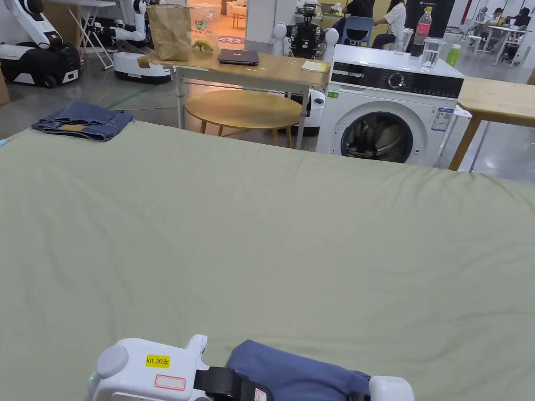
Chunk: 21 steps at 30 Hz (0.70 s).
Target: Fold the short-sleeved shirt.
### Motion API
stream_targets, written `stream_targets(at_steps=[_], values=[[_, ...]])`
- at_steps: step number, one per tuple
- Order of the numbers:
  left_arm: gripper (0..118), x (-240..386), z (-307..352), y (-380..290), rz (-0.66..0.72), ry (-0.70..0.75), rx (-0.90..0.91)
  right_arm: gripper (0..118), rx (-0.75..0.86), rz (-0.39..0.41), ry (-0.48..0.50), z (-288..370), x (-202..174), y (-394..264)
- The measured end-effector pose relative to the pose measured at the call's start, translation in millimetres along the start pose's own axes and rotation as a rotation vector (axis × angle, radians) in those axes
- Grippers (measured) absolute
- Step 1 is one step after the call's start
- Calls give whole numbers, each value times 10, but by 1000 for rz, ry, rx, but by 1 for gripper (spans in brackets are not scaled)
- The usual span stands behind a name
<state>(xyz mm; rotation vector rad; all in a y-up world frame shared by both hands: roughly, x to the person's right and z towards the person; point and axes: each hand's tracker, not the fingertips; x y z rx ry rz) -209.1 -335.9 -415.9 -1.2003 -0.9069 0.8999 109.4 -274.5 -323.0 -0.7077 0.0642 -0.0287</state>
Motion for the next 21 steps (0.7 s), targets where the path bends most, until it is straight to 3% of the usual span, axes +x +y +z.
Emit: stream_targets(at_steps=[12,21], values=[[18,205,424,122,9,-48,42,0,257,29,-40,333,92,513],[18,663,1628,323,-98,142,104,0,346,35,-32,290,-67,898]])
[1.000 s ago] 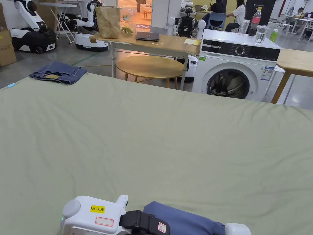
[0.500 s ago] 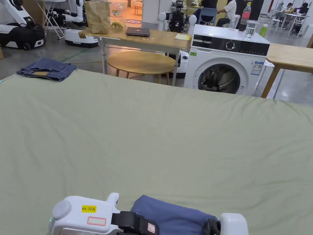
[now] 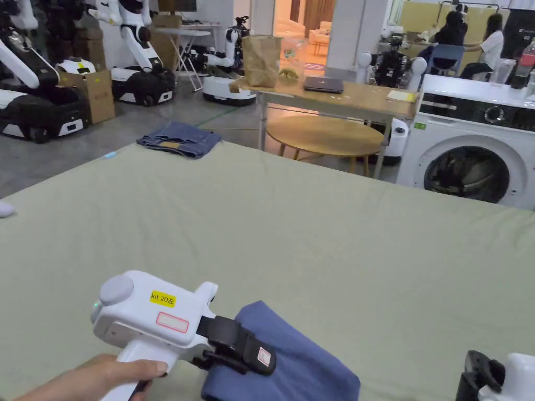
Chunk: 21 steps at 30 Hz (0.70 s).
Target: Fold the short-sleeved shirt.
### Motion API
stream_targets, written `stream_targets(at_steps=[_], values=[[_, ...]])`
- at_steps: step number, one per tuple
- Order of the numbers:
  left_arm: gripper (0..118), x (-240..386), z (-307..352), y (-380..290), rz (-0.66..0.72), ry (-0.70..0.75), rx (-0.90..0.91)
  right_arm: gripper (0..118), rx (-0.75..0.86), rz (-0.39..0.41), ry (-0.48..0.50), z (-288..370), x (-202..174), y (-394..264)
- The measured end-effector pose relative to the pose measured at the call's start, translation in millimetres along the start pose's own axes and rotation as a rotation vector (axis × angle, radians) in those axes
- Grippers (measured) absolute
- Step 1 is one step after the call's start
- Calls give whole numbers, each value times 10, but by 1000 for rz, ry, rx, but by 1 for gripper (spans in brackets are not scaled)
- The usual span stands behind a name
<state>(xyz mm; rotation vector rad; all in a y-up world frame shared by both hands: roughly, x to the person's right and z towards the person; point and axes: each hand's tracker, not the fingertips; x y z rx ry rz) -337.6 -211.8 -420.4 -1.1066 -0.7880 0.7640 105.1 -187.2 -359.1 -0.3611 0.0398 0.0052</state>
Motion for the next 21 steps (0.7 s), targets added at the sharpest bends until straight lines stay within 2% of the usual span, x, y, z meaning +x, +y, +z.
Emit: stream_targets(at_steps=[3,11,19,21], values=[[18,-3,588,215,-39,81,16,0,7,3,14,-78,-90,32],[18,-359,2036,650,38,327,105,0,-19,20,45,-187,-281,-39],[18,-810,2565,695,118,587,74,0,-57,18,24,-231,-259,-102],[18,-969,2610,691,156,591,58,0,-66,15,18,-237,-248,-103]])
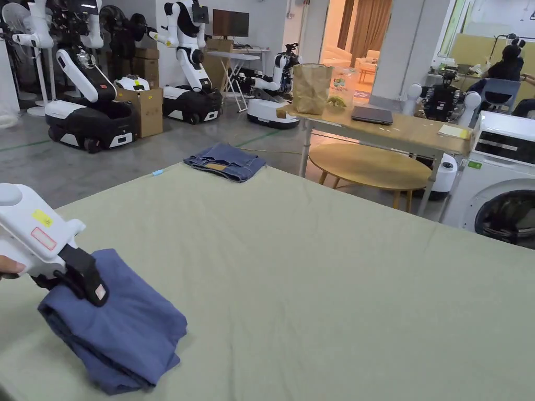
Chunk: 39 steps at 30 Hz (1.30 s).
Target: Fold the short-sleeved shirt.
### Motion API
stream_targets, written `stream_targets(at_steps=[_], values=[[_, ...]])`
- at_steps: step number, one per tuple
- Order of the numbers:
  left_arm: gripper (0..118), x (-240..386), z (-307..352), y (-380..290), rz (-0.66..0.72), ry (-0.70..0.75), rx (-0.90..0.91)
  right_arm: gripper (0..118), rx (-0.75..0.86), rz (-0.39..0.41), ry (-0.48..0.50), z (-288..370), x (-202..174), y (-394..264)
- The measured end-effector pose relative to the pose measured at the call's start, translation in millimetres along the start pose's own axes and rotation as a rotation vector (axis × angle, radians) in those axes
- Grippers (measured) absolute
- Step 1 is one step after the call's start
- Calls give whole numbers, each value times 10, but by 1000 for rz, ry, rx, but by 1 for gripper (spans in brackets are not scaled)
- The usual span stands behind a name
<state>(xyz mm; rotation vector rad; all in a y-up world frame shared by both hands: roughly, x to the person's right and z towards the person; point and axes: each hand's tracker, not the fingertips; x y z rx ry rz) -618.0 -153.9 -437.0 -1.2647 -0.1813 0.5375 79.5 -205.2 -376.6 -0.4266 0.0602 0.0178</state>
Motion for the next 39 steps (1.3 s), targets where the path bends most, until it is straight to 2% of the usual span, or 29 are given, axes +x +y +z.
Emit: stream_targets(at_steps=[6,9,15,16,22,28,39], values=[[20,-207,-104,-55,82,15,18,0,-12,16,-12,13,13,-7],[55,-162,-51,-53,90,85,35,0,-18,14,-12,4,24,-9],[58,-39,242,-84,9,332,98,0,-14,22,-1,9,2,-1],[58,11,300,-107,-7,335,142,0,-13,21,3,13,-1,2],[58,459,378,-289,-89,178,371,0,-4,13,16,50,16,-9],[58,1130,-149,-675,-232,66,558,0,8,-20,7,102,134,-8],[54,2629,-1366,-1370,-471,116,884,0,69,-53,-21,219,260,212]])
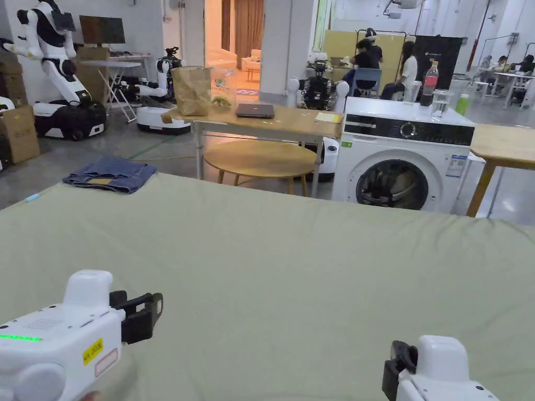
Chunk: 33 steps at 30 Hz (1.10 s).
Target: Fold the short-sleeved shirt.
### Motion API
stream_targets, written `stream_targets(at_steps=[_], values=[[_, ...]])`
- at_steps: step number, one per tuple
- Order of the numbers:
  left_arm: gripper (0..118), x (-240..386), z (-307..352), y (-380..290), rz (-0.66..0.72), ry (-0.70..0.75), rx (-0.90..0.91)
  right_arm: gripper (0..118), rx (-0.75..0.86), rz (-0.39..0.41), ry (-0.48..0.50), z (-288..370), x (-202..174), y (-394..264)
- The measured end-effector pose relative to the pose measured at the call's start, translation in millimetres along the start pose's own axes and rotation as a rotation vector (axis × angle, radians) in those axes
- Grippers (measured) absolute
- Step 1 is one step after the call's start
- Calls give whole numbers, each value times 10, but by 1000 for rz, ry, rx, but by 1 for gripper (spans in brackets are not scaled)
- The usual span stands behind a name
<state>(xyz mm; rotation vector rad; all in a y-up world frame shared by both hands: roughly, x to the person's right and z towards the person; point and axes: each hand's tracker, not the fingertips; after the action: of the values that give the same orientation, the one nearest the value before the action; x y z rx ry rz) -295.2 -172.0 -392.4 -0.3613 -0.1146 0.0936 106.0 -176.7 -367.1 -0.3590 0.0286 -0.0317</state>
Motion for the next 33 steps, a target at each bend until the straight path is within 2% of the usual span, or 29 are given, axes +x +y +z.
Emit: stream_targets(at_steps=[4,5,8,12,16,19,22,25,28,33], values=[[51,518,-37,-85,-42,11,77,0,30,-20,-18,48,26,48],[46,611,-34,-95,-58,-4,113,0,40,-21,-21,59,32,51],[19,912,-44,-102,-104,11,151,0,65,-29,-38,88,44,49],[1,1121,-58,-112,-129,41,162,0,91,-71,-56,106,60,32],[0,1152,1,-142,-67,-5,188,0,110,-80,-67,130,30,25],[0,1178,7,-162,-148,47,193,0,130,-58,-70,154,-42,41],[0,1134,47,-124,-72,38,229,0,145,-45,-73,151,-94,52],[0,1105,73,-95,-44,96,254,0,159,-38,-63,159,-92,48],[0,1046,124,-92,-58,90,273,0,172,-4,-84,172,-72,50],[0,1049,157,-62,-102,101,288,0,197,-27,-92,197,-10,62]])
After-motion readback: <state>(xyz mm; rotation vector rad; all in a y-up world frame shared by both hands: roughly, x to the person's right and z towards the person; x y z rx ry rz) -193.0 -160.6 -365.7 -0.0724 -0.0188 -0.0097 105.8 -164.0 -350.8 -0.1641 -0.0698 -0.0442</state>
